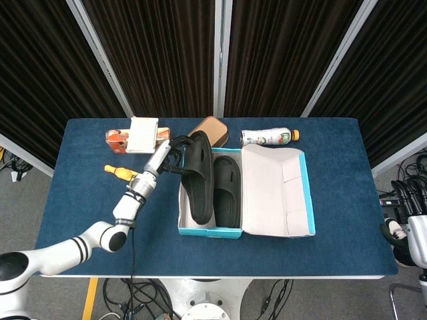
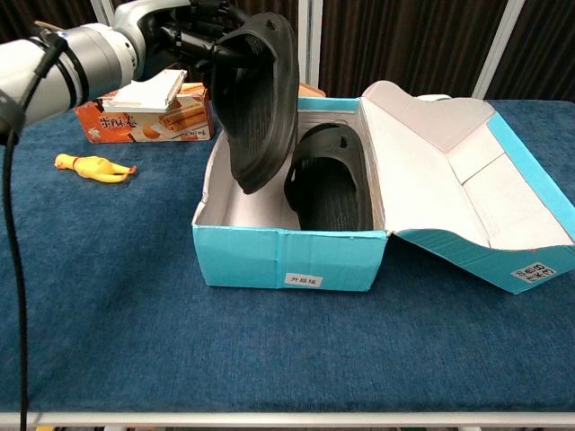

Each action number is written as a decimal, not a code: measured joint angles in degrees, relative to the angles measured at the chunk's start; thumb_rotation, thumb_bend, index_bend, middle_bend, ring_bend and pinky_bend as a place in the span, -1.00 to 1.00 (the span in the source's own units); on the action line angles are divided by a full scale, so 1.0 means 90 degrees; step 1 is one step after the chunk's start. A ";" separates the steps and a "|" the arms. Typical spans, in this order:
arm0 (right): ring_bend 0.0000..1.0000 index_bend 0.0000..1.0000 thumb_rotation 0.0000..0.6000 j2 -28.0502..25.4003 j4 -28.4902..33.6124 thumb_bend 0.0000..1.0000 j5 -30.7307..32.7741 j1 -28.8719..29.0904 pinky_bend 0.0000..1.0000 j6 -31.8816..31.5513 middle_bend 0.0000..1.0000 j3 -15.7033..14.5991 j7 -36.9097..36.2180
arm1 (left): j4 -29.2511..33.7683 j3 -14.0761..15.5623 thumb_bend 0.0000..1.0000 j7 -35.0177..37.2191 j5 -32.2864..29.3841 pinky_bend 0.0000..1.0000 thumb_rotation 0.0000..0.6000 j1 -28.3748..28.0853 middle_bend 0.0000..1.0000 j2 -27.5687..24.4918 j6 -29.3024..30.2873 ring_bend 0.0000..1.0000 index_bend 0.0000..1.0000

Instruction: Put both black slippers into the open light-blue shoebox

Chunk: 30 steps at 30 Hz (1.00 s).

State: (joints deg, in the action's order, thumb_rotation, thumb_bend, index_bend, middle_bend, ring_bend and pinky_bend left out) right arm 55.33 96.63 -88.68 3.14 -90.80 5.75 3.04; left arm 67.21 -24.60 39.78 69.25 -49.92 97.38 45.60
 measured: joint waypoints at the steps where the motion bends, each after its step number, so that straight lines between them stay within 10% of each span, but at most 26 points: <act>1: -1.00 -1.00 1.00 -0.0004 0.0014 -0.72 0.0007 0.0000 -0.75 0.0003 -0.77 0.0001 0.0014 | -0.0188 0.0025 -1.00 0.0035 0.0088 0.36 1.00 -0.0043 0.12 0.0116 0.0070 0.61 0.17; 17: -1.00 -1.00 1.00 -0.0017 0.0137 -0.72 0.0037 0.0012 -0.75 0.0043 -0.77 0.0011 0.0148 | -0.3009 0.0997 -1.00 0.0868 0.1488 0.33 1.00 -0.0329 0.12 0.1627 0.1536 0.61 0.16; 30: -1.00 -1.00 1.00 -0.0024 0.0193 -0.72 0.0024 -0.0005 -0.75 0.0024 -0.77 0.0003 0.0206 | -0.2584 0.1020 -1.00 0.0451 0.0955 0.28 1.00 -0.0352 0.12 0.1468 0.0473 0.62 0.07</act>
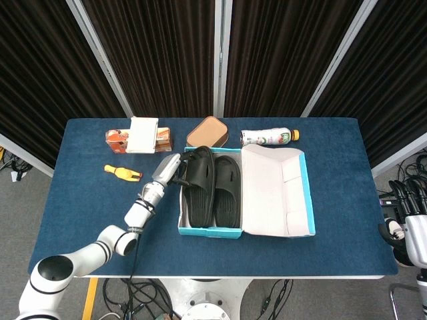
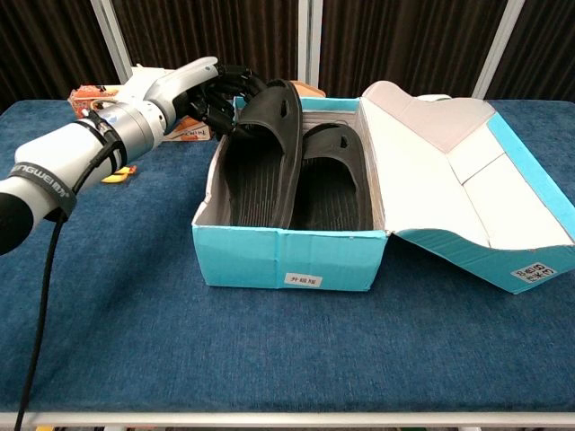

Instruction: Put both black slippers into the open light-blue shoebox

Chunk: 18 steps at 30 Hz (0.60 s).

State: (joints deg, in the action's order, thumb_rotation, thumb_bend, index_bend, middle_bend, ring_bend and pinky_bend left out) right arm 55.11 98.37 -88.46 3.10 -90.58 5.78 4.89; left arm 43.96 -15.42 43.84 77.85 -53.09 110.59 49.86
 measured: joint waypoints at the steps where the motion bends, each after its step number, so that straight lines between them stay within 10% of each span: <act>1: -1.00 -1.00 1.00 0.0001 -0.0001 -0.72 0.0000 0.0000 -0.75 0.0001 -0.77 -0.0002 0.0001 | 0.0069 -0.0005 -1.00 -0.0051 -0.0051 0.28 1.00 0.0001 0.12 -0.0037 -0.0094 0.62 0.07; 18: -1.00 -1.00 1.00 0.0002 0.0004 -0.72 -0.0006 -0.0007 -0.75 -0.0003 -0.77 -0.0002 -0.0007 | 0.0922 -0.0059 -1.00 -0.1297 -0.0816 0.17 1.00 -0.0005 0.10 -0.0510 -0.1147 0.61 -0.11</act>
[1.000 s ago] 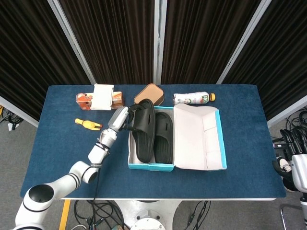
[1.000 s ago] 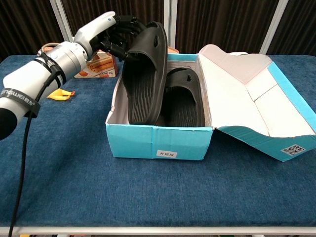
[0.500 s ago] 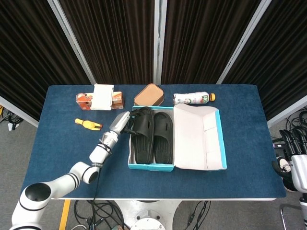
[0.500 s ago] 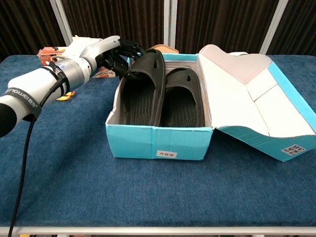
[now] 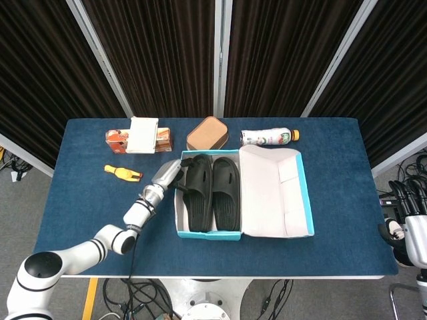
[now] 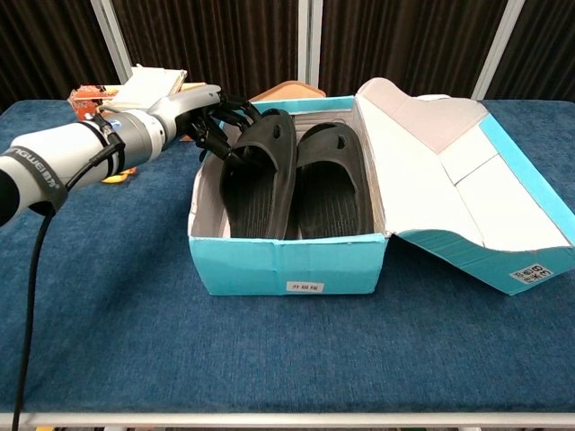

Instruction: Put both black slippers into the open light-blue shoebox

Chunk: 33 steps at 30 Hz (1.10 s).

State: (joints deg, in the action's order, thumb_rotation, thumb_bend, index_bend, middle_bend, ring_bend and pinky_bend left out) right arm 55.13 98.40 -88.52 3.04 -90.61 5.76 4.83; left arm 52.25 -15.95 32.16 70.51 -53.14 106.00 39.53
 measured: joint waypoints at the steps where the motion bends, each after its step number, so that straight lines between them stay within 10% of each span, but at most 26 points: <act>1: -1.00 -1.00 1.00 0.0001 -0.0002 -0.72 0.0001 0.0000 -0.75 -0.0001 -0.77 0.0001 -0.0002 | 0.0028 0.0007 -1.00 -0.0082 -0.0016 0.15 1.00 0.0001 0.07 -0.0014 -0.0013 0.61 -0.15; 6: -1.00 -1.00 1.00 -0.0003 -0.0004 -0.72 -0.0006 -0.0003 -0.75 -0.0003 -0.77 -0.0002 -0.0008 | 0.0268 0.0069 -1.00 -0.0572 -0.0059 0.04 1.00 -0.0002 -0.32 -0.0138 -0.0073 0.42 -0.57; 15: -1.00 -1.00 1.00 -0.0003 -0.0037 -0.71 -0.0027 -0.0024 -0.74 -0.0027 -0.77 -0.0016 -0.0070 | 0.0809 0.0119 -1.00 -0.1517 -0.0018 -0.12 1.00 0.0020 -0.84 -0.0378 0.0270 -0.79 -0.83; 33: -1.00 -1.00 1.00 0.0025 -0.0231 -0.70 -0.0101 -0.0076 -0.74 -0.0097 -0.77 -0.0054 -0.0367 | 0.3638 0.0242 -1.00 -0.4996 -0.1189 -0.50 1.00 -0.0114 -0.74 -0.2359 0.0558 -0.86 -0.53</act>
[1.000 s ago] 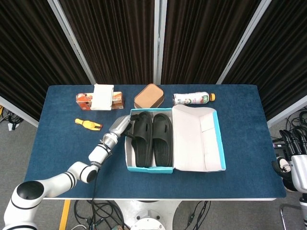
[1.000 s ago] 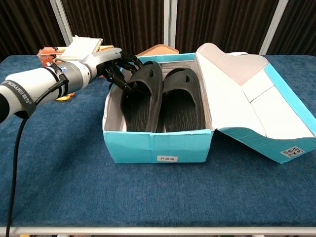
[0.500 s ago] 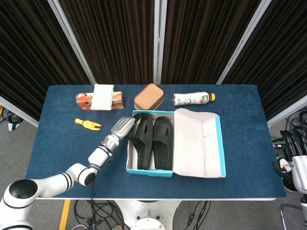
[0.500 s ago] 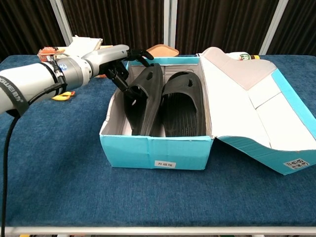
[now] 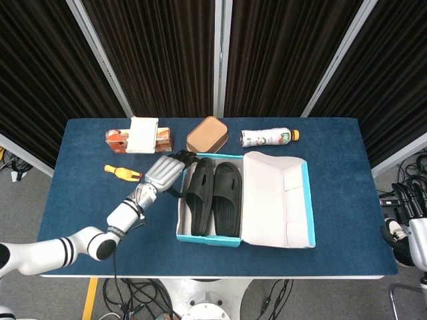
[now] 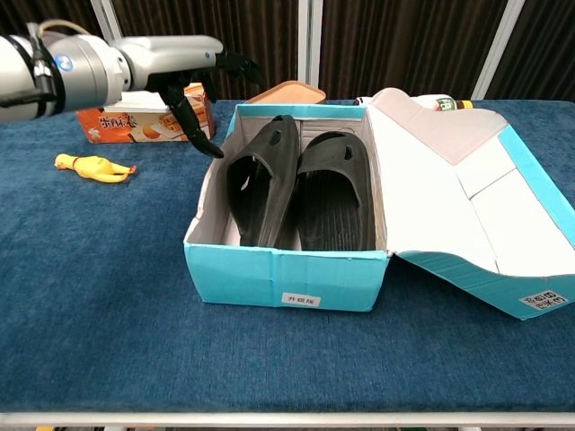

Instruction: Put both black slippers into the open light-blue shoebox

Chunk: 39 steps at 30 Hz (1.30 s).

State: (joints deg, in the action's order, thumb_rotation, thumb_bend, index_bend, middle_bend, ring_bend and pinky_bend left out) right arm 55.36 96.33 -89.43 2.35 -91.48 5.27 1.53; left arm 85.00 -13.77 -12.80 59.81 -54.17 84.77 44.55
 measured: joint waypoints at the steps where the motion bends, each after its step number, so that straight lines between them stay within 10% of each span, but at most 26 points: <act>1: -1.00 -1.00 1.00 0.0006 -0.0010 -0.70 -0.0004 0.0001 -0.74 0.0002 -0.77 -0.0002 -0.0010 | 0.0100 0.0016 -1.00 -0.0082 -0.0018 -0.51 1.00 -0.0017 -0.72 -0.0033 0.0073 -0.86 -0.50; 13: -1.00 -1.00 1.00 0.0022 -0.0069 -0.70 0.0042 0.0008 -0.74 0.0030 -0.77 0.0012 -0.0061 | -0.0375 0.0224 -1.00 -0.0695 -0.0075 -0.63 1.00 -0.0640 -0.67 0.0536 -0.0328 -0.92 -0.47; 28: -1.00 -1.00 1.00 0.0044 -0.0145 -0.70 0.0081 -0.0013 -0.74 0.0027 -0.77 0.0012 -0.0148 | -0.0635 0.0445 -1.00 -0.1400 -0.1805 -0.64 1.00 -0.1175 -0.58 0.0718 -0.0738 -0.92 -0.47; 39: -1.00 -1.00 1.00 0.0034 -0.0194 -0.70 0.0069 -0.0058 -0.74 -0.0039 -0.77 0.0008 -0.0269 | 0.0448 0.0236 -1.00 -0.0107 -0.0668 -0.64 1.00 -0.0263 -0.58 -0.0218 0.0263 -0.92 -0.47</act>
State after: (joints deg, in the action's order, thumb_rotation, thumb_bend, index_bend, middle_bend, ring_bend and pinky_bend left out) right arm 55.67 94.58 -88.81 1.83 -91.83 5.35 -0.90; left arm 89.02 -11.65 -13.76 53.80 -56.53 82.80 46.92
